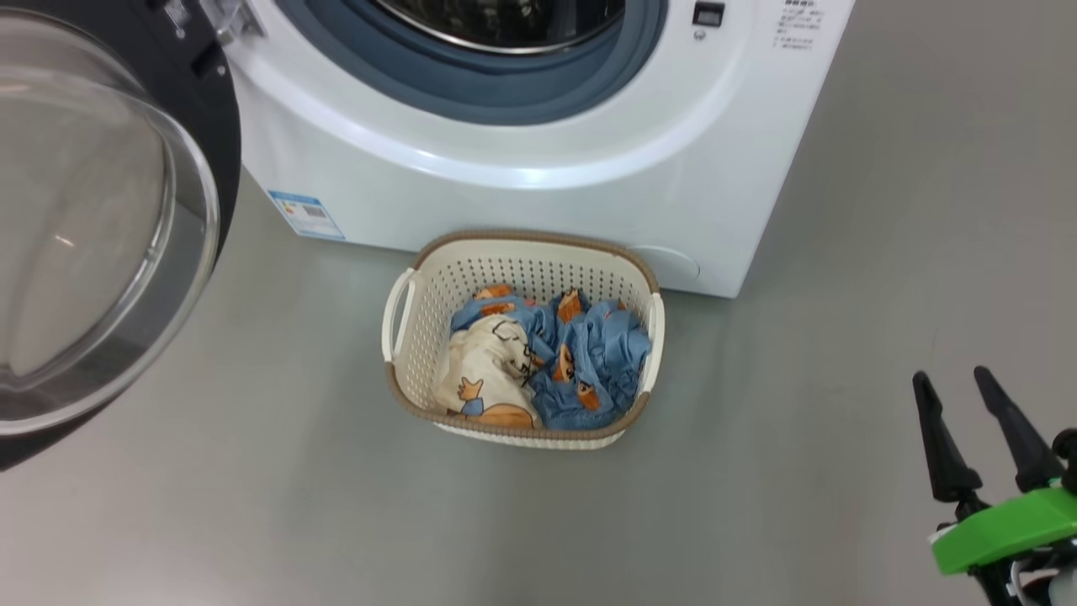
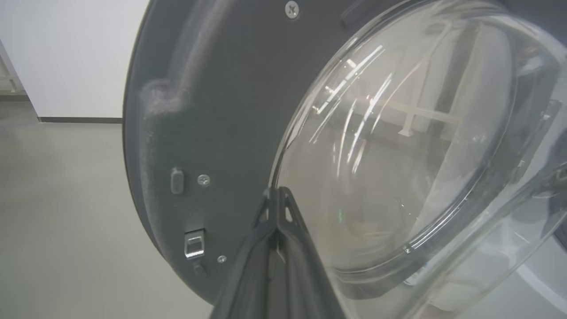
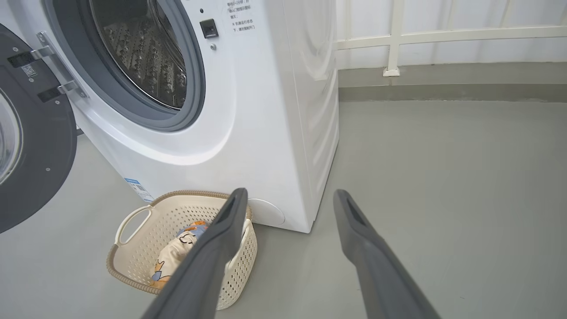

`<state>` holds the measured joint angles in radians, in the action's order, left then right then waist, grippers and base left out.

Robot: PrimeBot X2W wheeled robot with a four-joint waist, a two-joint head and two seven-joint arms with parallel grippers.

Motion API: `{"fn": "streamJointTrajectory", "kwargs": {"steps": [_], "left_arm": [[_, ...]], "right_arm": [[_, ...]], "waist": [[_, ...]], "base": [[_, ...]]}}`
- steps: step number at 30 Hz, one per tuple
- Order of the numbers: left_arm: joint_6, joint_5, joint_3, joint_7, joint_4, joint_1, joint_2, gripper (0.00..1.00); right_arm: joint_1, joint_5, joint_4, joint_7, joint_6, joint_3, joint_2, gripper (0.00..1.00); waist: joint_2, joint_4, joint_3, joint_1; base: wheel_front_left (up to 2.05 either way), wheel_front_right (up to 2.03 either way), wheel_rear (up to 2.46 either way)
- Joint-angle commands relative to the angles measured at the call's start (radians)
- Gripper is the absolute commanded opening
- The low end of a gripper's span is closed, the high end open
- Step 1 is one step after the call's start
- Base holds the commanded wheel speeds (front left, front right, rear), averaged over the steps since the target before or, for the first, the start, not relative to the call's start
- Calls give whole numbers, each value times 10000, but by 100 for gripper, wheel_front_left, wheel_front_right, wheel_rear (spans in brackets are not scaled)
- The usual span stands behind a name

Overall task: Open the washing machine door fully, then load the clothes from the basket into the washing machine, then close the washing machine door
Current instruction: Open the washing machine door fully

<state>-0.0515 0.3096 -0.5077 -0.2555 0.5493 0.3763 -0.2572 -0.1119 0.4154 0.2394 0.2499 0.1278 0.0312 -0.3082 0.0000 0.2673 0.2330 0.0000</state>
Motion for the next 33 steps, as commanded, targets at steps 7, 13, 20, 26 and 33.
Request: {"fn": "streamJointTrajectory", "kwargs": {"steps": [7, 13, 20, 26, 33], "left_arm": [[762, -211, 331, -62, -1187, -1255, 273, 100], [1439, -206, 756, -62, -1373, -1737, 468, 100], [1802, -160, 1665, -63, -1832, -2209, 500, 100], [1818, 407, 2987, -63, -2111, -2456, 314, 100], [1820, 637, 3679, -63, -2349, -2569, 259, 100]], "right_arm": [[356, 116, -132, 118, 29, -311, -35, 100], [480, 199, -157, 118, 29, -344, -23, 100], [554, 253, -209, 118, 29, -319, 30, 100], [575, 242, -268, 118, 29, -299, 23, 100], [615, 221, -311, 118, 29, -258, 7, 100]], "waist": [[0, -126, -613, 0], [0, -386, -874, 0], [0, -860, -1063, 0], [0, -1317, -1112, 0], [0, -1788, -1168, 0]], "base": [[0, 0, 0], [0, 0, 0], [0, 0, 0], [0, 0, 0], [0, 0, 0]]}}
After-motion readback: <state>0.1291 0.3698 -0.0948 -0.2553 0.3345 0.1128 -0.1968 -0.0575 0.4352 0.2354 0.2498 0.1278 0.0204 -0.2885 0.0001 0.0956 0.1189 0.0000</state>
